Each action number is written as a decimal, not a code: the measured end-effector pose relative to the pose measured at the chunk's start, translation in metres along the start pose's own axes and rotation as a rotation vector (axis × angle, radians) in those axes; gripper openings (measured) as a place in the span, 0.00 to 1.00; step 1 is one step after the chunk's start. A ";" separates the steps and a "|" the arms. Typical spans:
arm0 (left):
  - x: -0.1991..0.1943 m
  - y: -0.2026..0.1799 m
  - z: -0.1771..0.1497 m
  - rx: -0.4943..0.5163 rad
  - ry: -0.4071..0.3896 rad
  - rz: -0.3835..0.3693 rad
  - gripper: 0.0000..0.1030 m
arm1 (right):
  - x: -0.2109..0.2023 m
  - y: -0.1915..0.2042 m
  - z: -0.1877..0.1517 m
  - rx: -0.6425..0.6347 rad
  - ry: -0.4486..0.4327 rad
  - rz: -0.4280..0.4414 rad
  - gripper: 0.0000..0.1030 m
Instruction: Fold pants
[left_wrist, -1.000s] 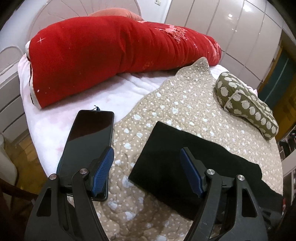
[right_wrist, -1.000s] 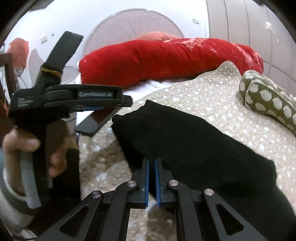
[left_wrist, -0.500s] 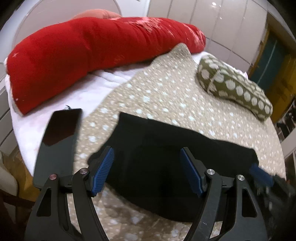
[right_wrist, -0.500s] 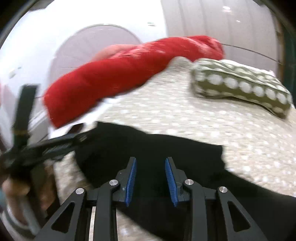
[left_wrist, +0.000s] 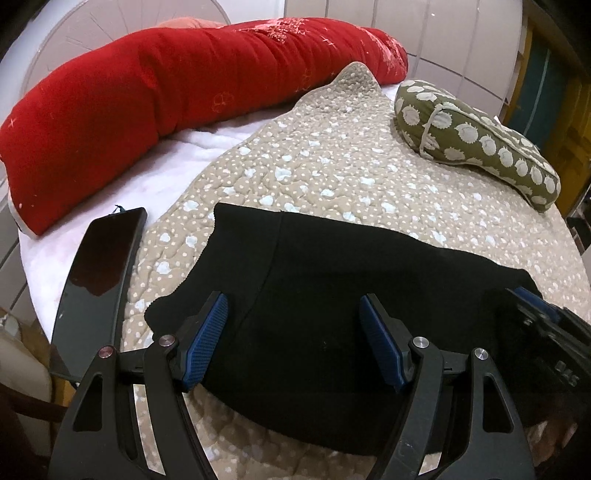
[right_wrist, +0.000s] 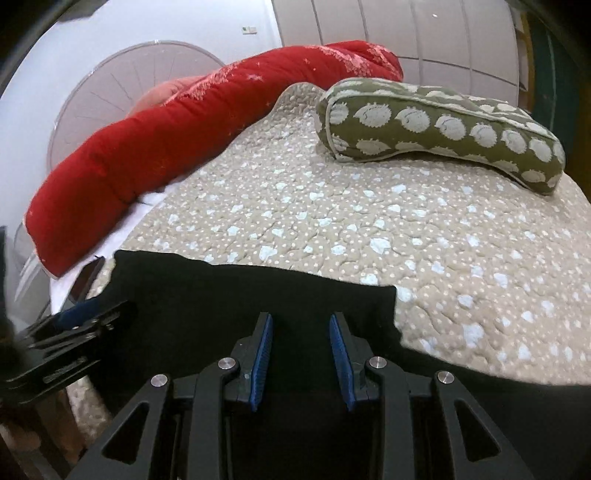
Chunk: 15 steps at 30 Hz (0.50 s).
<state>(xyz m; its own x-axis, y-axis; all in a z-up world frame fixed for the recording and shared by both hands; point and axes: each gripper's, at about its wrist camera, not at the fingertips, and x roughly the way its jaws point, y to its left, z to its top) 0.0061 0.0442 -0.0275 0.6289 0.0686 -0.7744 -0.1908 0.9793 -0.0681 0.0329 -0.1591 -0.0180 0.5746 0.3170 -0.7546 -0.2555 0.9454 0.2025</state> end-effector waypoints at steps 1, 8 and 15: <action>-0.002 0.000 0.000 -0.001 0.000 -0.003 0.72 | -0.009 -0.001 -0.004 0.004 -0.006 0.007 0.30; -0.024 -0.014 -0.002 0.007 -0.028 -0.047 0.72 | -0.056 -0.020 -0.048 0.006 -0.033 -0.050 0.30; -0.034 -0.050 -0.013 0.068 -0.008 -0.119 0.72 | -0.086 -0.055 -0.080 0.074 -0.060 -0.143 0.30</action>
<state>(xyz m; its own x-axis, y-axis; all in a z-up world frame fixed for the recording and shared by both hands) -0.0161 -0.0093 -0.0059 0.6498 -0.0481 -0.7586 -0.0627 0.9912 -0.1166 -0.0645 -0.2443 -0.0140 0.6468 0.1808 -0.7409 -0.1112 0.9835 0.1429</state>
